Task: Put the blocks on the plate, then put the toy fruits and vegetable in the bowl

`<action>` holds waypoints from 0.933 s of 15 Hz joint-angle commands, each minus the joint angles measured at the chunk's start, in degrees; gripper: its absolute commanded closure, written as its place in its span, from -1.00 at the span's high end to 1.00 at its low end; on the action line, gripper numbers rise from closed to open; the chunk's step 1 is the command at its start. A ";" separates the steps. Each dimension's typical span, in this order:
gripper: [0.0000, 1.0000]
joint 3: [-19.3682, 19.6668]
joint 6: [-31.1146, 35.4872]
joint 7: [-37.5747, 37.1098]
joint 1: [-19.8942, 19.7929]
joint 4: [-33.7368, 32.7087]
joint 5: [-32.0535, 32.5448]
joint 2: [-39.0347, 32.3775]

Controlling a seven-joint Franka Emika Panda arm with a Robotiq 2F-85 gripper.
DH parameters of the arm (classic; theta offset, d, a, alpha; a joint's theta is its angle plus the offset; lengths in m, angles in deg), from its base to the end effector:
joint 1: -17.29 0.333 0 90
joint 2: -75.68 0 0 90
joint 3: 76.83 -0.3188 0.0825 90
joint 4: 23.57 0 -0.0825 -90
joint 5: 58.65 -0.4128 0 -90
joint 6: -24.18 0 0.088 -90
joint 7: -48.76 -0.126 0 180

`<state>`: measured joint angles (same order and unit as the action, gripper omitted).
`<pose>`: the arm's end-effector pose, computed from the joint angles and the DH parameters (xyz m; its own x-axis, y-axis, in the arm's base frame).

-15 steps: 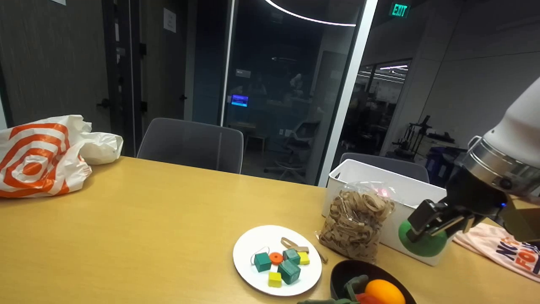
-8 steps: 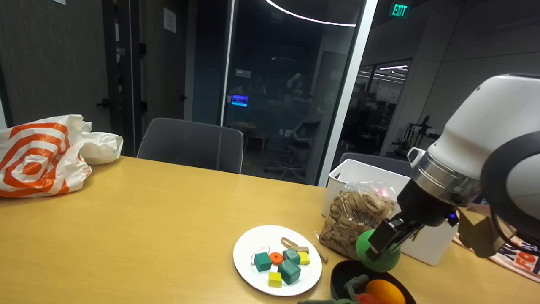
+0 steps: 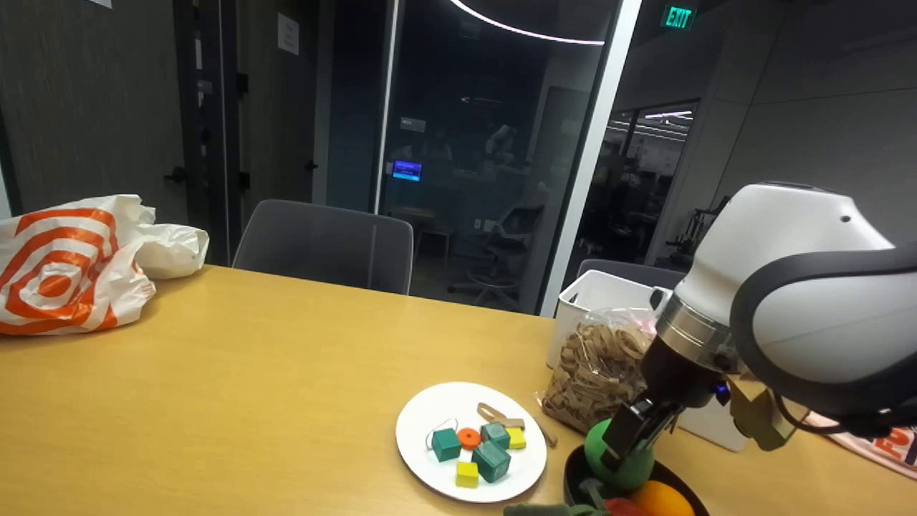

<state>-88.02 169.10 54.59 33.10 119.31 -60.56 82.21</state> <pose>0.4426 0.2241 0.3048 0.8441 0.5158 0.1465 0.5196 -0.8543 0.0141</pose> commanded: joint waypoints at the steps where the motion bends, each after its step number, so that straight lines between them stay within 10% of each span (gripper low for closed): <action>1: 0.14 -0.13 -1.34 2.87 -0.53 -2.20 -2.27 -1.92; 2: 0.91 -0.20 -1.64 3.25 -0.53 -2.33 -2.65 -1.83; 14: 1.00 1.81 -21.20 2.61 -2.33 -3.42 -1.67 15.24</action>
<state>-87.04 155.08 57.74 31.80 116.19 -62.81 90.49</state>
